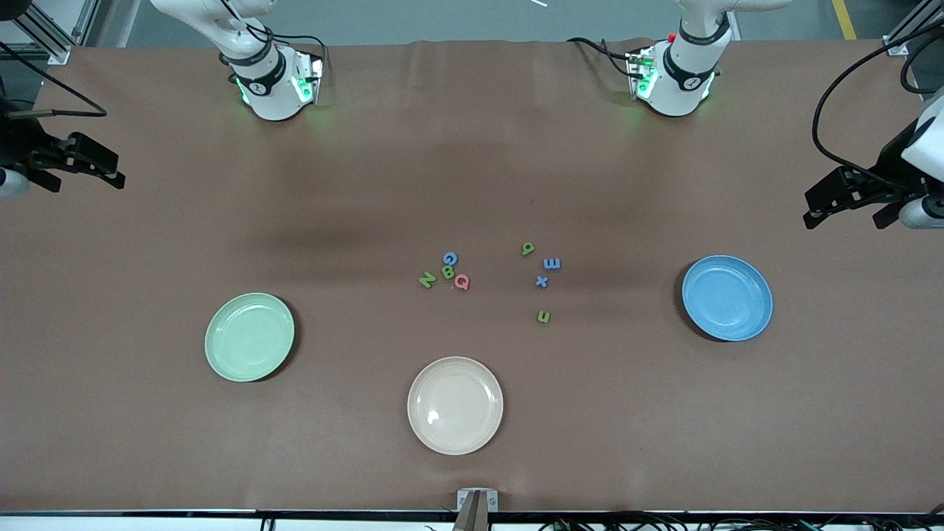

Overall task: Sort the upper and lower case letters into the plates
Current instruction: 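Move both grippers from rest toward the foam letters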

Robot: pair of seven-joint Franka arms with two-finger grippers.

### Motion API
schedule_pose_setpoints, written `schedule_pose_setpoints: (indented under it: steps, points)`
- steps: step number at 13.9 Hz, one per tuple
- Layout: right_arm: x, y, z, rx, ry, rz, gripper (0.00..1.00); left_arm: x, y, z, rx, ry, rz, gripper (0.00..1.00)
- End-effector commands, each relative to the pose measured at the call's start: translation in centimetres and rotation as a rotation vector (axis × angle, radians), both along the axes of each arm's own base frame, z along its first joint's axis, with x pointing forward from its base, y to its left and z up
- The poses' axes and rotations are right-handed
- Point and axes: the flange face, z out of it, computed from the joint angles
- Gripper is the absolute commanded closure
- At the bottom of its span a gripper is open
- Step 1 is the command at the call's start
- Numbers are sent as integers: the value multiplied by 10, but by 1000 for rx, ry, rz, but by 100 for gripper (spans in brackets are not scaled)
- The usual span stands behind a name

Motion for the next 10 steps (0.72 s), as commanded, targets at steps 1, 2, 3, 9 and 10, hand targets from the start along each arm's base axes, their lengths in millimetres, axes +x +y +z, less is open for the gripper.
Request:
schedule_pose_setpoints:
  steps: [1,2,3,9,10]
  points:
    - [-11,1,3,1,-5,-12,0,0,3,3,4,-6,-14,0]
    - [-11,2,2,6,-4,-15,0,0,2,3,-4,-5,-17,0]
    - [-11,1,2,6,-4,-17,0,0,1,4,-10,-7,-17,0]
    - [-11,0,1,22,0,-20,0,7,-34,-21,1,37,-15,0]
    - [-11,1,1,22,2,-19,0,11,-37,-32,0,59,5,0]
